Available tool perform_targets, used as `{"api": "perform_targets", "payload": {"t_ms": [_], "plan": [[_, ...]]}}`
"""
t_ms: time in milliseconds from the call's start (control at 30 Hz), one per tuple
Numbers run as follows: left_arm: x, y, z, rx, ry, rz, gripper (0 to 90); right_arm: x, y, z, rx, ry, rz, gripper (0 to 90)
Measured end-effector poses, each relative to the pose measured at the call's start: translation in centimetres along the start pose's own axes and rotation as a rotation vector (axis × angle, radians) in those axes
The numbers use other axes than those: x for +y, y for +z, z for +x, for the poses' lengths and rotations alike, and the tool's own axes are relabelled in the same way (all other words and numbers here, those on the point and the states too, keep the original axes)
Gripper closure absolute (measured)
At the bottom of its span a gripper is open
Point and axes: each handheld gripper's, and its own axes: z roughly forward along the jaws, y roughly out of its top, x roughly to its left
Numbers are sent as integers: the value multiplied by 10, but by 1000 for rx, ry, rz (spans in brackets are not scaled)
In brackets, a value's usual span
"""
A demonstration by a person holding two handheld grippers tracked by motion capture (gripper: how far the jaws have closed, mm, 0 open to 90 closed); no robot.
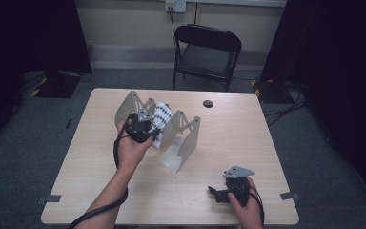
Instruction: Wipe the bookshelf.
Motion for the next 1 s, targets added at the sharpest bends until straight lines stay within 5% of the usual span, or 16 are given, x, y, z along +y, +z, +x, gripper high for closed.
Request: {"api": "perform_targets", "payload": {"t_ms": [233, 633, 867, 1000], "plan": [[-15, 22, -6, -3, -3, 55, 735, 0, 0, 0, 0, -1, 0, 120], [-31, 33, -5, -30, -24, 90, 735, 0, 0, 0, 1, -1, 0, 120], [-36, 27, -3, -35, -30, 114, 734, 0, 0, 0, 1, -1, 0, 120], [-31, 14, -2, -21, -28, 87, 734, 0, 0, 0, 1, -1, 0, 120]]}}
